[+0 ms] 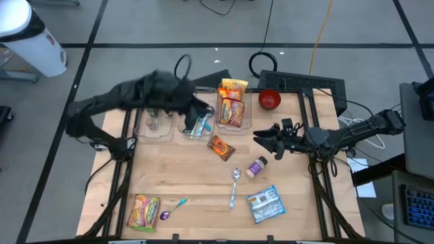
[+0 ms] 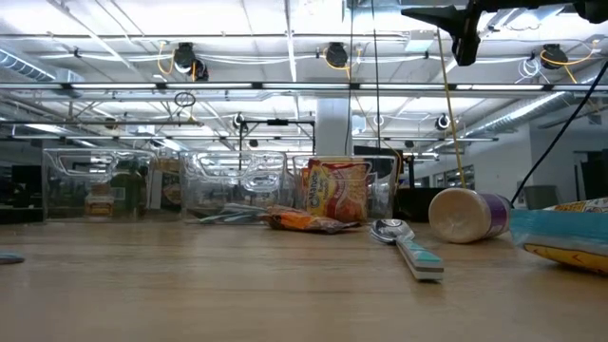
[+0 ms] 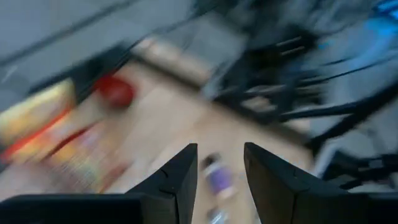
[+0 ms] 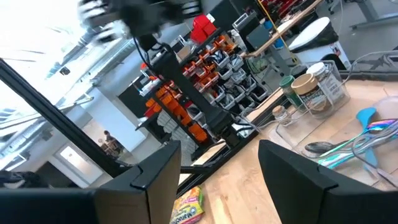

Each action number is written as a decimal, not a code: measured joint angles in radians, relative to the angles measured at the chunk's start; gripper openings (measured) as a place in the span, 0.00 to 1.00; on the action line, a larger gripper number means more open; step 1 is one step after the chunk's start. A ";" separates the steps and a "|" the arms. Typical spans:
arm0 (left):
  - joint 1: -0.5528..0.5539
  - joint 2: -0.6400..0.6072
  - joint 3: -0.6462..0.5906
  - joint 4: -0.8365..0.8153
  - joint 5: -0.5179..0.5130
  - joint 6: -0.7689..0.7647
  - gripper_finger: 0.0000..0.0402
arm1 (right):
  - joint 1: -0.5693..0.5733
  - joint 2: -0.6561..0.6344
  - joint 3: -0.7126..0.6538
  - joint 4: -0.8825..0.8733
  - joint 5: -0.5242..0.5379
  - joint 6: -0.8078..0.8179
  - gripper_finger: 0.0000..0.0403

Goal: Pick & Place Food Item
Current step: Put the blue noodle pack into the right transparent bin

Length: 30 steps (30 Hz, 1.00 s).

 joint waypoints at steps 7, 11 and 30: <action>-0.344 -0.020 -0.221 0.650 -0.244 0.093 0.34 | -0.001 0.002 0.000 0.037 0.006 -0.002 0.52; -0.436 0.008 -0.379 1.016 -0.332 0.164 0.34 | -0.001 0.014 0.000 0.056 0.042 0.006 0.52; -0.438 0.039 -0.507 1.291 -0.345 -0.018 0.34 | 0.000 0.129 0.000 0.123 -0.072 0.098 0.52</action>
